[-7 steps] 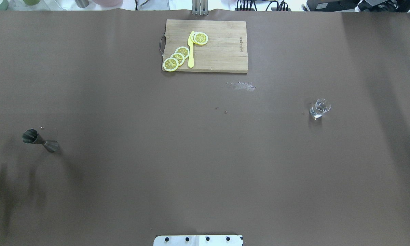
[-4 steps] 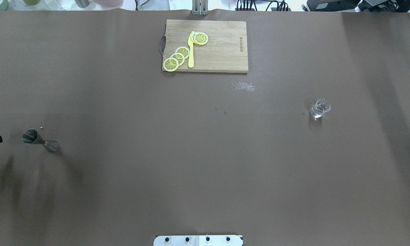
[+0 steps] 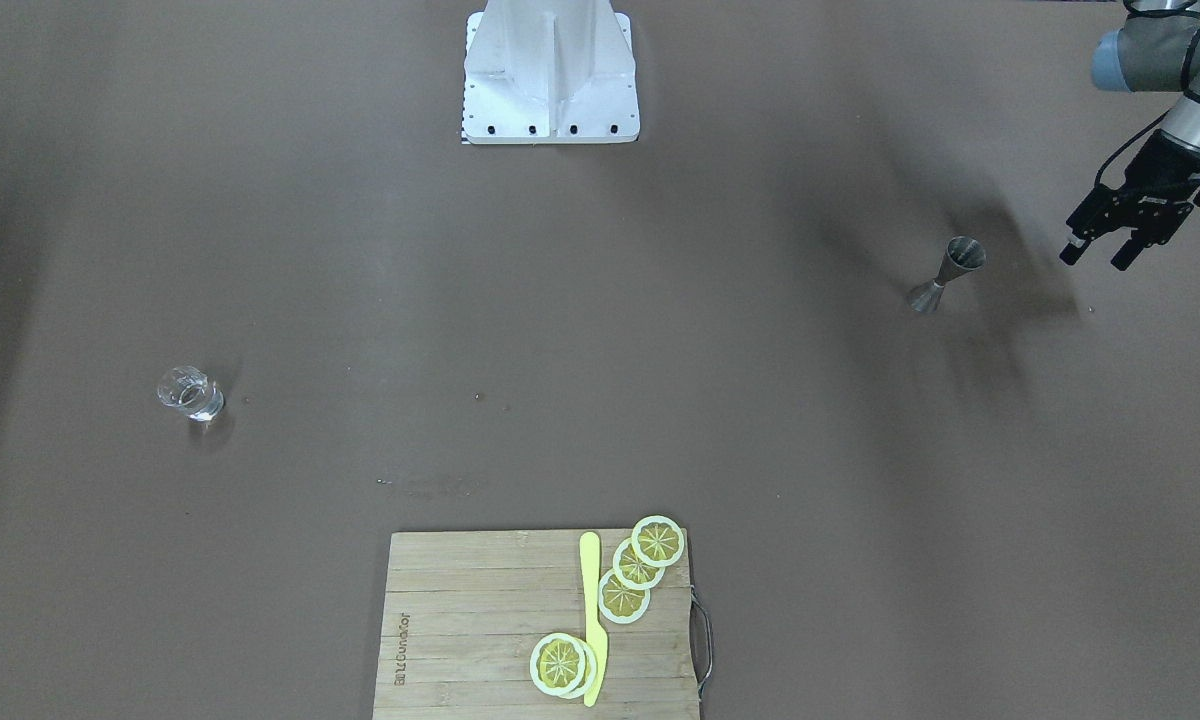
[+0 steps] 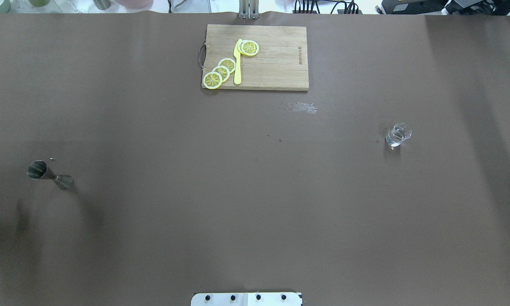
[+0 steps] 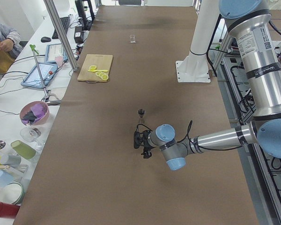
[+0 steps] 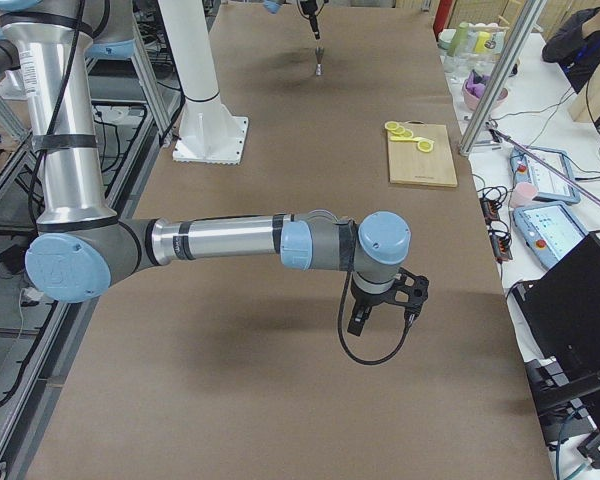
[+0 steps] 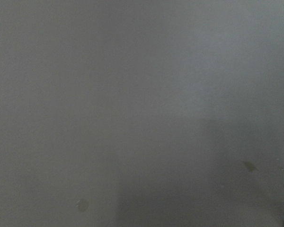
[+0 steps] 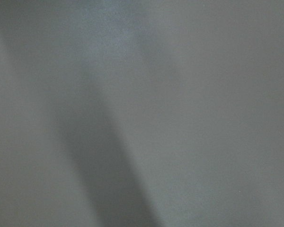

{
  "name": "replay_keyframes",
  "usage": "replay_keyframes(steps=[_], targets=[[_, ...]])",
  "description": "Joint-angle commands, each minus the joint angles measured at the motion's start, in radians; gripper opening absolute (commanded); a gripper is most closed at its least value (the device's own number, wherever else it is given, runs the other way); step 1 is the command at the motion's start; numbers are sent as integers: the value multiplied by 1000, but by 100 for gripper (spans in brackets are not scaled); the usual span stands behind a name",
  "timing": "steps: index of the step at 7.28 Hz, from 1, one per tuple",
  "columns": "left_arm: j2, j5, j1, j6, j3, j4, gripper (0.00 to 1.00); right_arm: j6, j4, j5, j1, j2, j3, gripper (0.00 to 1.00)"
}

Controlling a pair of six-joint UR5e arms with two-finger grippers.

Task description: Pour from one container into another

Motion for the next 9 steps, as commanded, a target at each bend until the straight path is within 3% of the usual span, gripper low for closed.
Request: replay_keyframes(steps=[1, 2, 3, 4, 5, 8, 9], targets=[[-33, -163, -177, 430, -33, 312, 99, 0, -7, 2, 1, -13, 0, 100], [-39, -194, -279, 617, -138, 546, 99, 0, -10, 1, 1, -23, 0, 100], [-62, -211, -431, 911, -173, 757, 99, 0, -1, 4, 22, -51, 11, 100], [-137, -310, -511, 1067, -161, 946, 99, 0, -1, 2, 41, -59, 29, 100], [-143, -315, -544, 1084, -177, 1004, 99, 0, -1, 2, 41, -57, 32, 100], [-90, -326, -596, 1182, -207, 1012, 99, 0, -9, 22, 87, -137, 135, 100], [-49, -329, -625, 1178, -271, 1052, 99, 0, -9, 31, 90, -151, 147, 100]])
